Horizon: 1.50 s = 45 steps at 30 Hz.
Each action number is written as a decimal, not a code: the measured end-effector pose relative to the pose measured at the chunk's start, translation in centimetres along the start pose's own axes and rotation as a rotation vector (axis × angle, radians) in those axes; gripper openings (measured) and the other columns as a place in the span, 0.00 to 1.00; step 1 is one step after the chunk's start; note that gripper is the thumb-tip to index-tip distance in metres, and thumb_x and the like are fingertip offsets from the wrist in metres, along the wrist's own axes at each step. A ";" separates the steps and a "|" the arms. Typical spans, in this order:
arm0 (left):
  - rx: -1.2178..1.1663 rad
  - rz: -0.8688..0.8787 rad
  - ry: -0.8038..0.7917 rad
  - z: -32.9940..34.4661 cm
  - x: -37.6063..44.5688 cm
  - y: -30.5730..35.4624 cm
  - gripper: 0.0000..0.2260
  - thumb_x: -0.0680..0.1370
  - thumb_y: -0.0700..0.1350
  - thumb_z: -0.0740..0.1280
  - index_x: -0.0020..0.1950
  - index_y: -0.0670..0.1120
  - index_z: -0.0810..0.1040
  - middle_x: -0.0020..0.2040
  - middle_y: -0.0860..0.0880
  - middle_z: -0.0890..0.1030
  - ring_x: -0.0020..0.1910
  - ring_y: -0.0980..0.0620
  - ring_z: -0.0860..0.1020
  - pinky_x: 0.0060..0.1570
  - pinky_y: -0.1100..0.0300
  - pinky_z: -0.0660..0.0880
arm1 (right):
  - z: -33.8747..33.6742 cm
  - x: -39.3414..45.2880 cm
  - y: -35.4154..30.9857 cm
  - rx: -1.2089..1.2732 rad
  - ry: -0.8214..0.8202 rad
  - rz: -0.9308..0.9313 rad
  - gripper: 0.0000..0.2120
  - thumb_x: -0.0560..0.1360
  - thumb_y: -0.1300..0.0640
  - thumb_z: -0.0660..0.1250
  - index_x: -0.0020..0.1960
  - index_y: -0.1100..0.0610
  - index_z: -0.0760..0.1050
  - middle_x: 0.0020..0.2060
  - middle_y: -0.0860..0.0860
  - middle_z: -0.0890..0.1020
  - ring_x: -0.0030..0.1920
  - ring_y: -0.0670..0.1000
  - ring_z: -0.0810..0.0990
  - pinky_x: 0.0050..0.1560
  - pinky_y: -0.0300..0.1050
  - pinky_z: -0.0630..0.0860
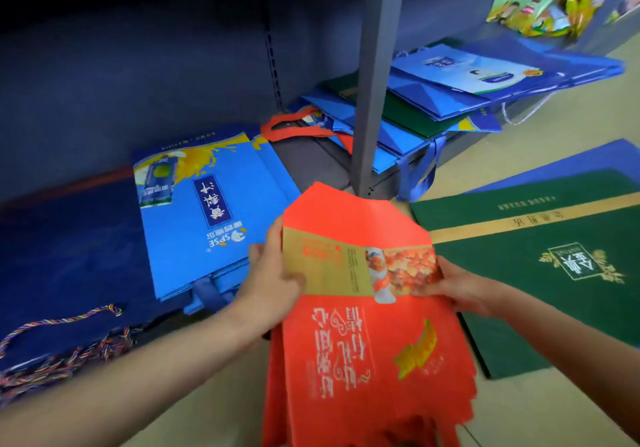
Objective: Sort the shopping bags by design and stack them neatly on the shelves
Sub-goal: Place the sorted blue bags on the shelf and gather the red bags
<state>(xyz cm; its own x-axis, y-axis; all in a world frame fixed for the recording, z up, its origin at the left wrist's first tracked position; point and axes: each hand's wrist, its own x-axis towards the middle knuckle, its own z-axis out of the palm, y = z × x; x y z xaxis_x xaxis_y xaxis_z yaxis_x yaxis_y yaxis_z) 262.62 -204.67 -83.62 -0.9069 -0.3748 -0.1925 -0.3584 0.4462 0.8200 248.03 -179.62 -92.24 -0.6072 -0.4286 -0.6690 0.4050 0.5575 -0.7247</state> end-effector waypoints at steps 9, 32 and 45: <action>0.044 -0.116 -0.162 8.6 5.3 0.7 0.35 0.71 0.31 0.59 0.75 0.53 0.56 0.58 0.40 0.66 0.53 0.51 0.65 0.47 0.68 0.62 | -8.0 -2.8 4.1 -0.276 0.372 0.102 0.49 0.56 0.53 0.81 0.70 0.61 0.59 0.61 0.56 0.74 0.62 0.55 0.73 0.66 0.52 0.69; 0.903 0.396 -0.517 10.6 13.2 5.1 0.26 0.78 0.40 0.59 0.76 0.47 0.57 0.72 0.46 0.62 0.69 0.44 0.65 0.66 0.53 0.64 | -8.5 3.4 -1.8 -0.211 0.404 -0.021 0.31 0.72 0.50 0.72 0.70 0.58 0.66 0.60 0.58 0.75 0.57 0.56 0.75 0.55 0.49 0.74; 0.926 0.310 -0.167 14.1 24.0 15.4 0.30 0.79 0.43 0.58 0.78 0.50 0.49 0.77 0.46 0.52 0.73 0.41 0.57 0.68 0.47 0.61 | -18.2 7.6 -15.3 0.531 0.555 -0.292 0.19 0.74 0.52 0.69 0.61 0.54 0.67 0.50 0.54 0.73 0.45 0.51 0.73 0.48 0.45 0.76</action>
<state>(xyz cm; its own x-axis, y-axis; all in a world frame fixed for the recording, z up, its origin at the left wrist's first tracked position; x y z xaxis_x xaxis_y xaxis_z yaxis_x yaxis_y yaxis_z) 232.19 -195.37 -83.22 -0.9838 -0.0466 -0.1729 -0.0672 0.9911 0.1151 224.78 -178.52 -83.21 -0.9314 -0.0124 -0.3639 0.3638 0.0073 -0.9315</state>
